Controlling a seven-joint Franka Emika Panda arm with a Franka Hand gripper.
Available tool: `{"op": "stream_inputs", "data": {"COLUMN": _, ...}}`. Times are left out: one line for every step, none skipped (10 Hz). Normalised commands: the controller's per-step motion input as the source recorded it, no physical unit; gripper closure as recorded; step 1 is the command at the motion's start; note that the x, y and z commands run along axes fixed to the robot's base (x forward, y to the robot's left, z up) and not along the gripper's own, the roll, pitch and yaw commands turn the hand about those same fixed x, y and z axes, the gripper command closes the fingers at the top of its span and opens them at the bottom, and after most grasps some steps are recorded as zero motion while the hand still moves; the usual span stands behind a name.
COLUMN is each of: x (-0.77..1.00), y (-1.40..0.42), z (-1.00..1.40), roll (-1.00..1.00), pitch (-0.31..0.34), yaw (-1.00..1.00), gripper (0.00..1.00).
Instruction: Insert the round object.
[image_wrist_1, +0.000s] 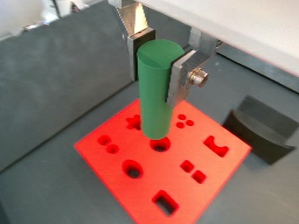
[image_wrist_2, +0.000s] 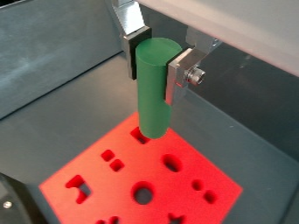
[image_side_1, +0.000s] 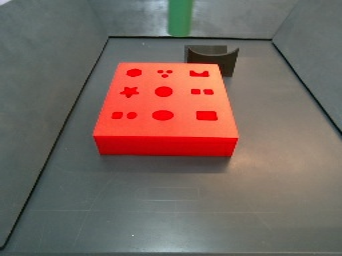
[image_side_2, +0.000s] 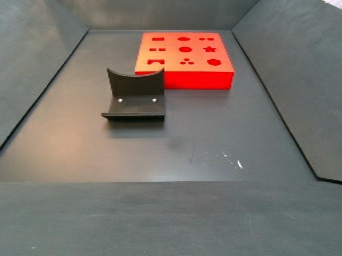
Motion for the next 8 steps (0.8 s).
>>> {"op": "stream_inputs", "data": {"x": 0.87, "y": 0.51, "z": -0.28, "roll": 0.1, "pitch": -0.041, "yaw": -0.13, "gripper": 1.0}}
{"op": "stream_inputs", "data": {"x": 0.53, "y": 0.63, "z": -0.37, "roll": 0.1, "pitch": -0.004, "yaw": -0.2, "gripper": 1.0}}
{"op": "stream_inputs", "data": {"x": 0.17, "y": 0.51, "z": -0.67, "roll": 0.02, "pitch": -0.016, "yaw": -0.21, "gripper": 1.0}}
{"op": "stream_inputs", "data": {"x": -0.15, "y": 0.35, "z": -0.98, "roll": 0.07, "pitch": -0.039, "yaw": -0.31, "gripper": 1.0}}
{"op": "stream_inputs", "data": {"x": -0.74, "y": 0.07, "z": -1.0, "roll": -0.02, "pitch": -0.013, "yaw": -0.36, "gripper": 1.0}}
{"op": "stream_inputs", "data": {"x": -0.7, "y": 0.0, "z": -1.0, "roll": 0.0, "pitch": -0.026, "yaw": -0.33, "gripper": 1.0}}
{"op": "stream_inputs", "data": {"x": -0.72, "y": 0.0, "z": -1.0, "roll": 0.0, "pitch": -0.029, "yaw": -0.35, "gripper": 1.0}}
{"op": "stream_inputs", "data": {"x": -0.75, "y": 0.0, "z": -0.98, "roll": -0.03, "pitch": -0.027, "yaw": -0.39, "gripper": 1.0}}
